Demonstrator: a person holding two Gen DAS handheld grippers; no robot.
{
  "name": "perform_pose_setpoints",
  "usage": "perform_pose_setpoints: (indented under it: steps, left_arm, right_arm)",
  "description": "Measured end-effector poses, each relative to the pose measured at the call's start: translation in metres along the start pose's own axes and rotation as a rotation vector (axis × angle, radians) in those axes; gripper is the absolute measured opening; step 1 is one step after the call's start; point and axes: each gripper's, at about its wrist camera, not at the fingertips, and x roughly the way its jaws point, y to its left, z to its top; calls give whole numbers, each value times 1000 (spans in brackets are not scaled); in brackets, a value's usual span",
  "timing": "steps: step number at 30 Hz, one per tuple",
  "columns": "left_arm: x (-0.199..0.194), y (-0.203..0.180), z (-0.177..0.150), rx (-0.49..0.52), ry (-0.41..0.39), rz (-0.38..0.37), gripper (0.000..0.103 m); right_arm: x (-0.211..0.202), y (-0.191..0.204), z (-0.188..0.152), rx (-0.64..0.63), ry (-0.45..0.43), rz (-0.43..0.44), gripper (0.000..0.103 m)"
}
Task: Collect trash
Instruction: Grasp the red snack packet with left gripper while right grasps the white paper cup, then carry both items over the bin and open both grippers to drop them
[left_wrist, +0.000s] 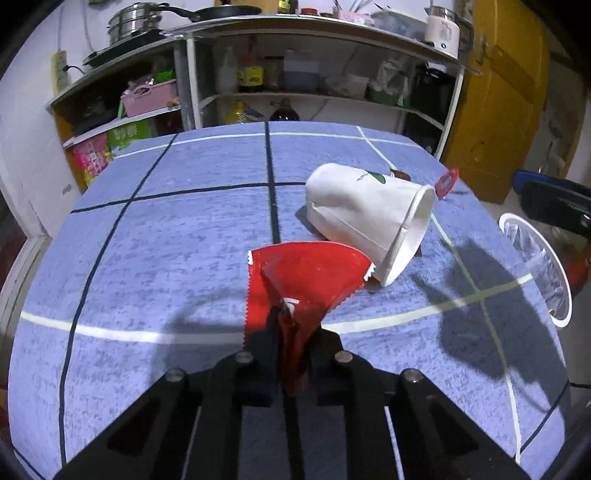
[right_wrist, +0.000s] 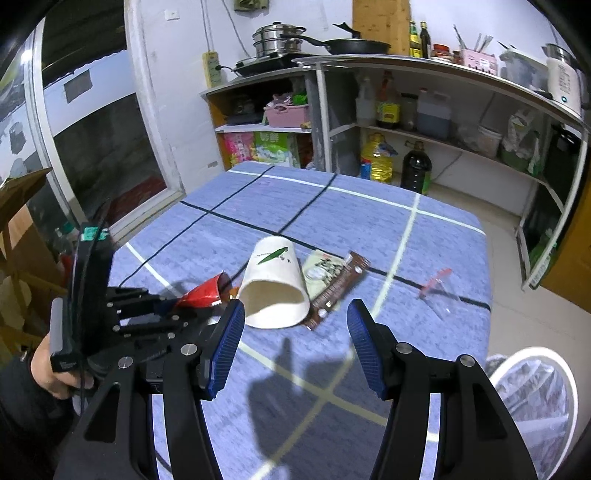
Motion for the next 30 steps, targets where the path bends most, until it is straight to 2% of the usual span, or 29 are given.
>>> perform_pose_setpoints:
  steps: [4, 8, 12, 14, 17, 22, 23, 30]
  left_arm:
    - [-10, 12, -4, -32, -19, -11, 12]
    - [-17, 21, -2, -66, -47, -25, 12]
    - [-21, 27, 0, -79, -71, -33, 12]
    - [-21, 29, 1, -85, -74, -34, 12]
    - [-20, 31, 2, -93, -77, -32, 12]
    - [-20, 33, 2, -106, -79, -30, 12]
    - [-20, 33, 3, -103, -80, -32, 12]
    - [-24, 28, 5, -94, -94, -49, 12]
  right_arm:
    - [21, 7, 16, -19, 21, -1, 59]
    - [55, 11, 28, -24, 77, -9, 59]
    - [88, 16, 28, -21, 164, 9, 59]
    - [99, 18, 24, -30, 209, -18, 59]
    - [100, 18, 24, -10, 210, -7, 59]
    - [98, 15, 24, 17, 228, -6, 42]
    - [97, 15, 25, 16, 227, -14, 35]
    - [77, 10, 18, 44, 190, 22, 29]
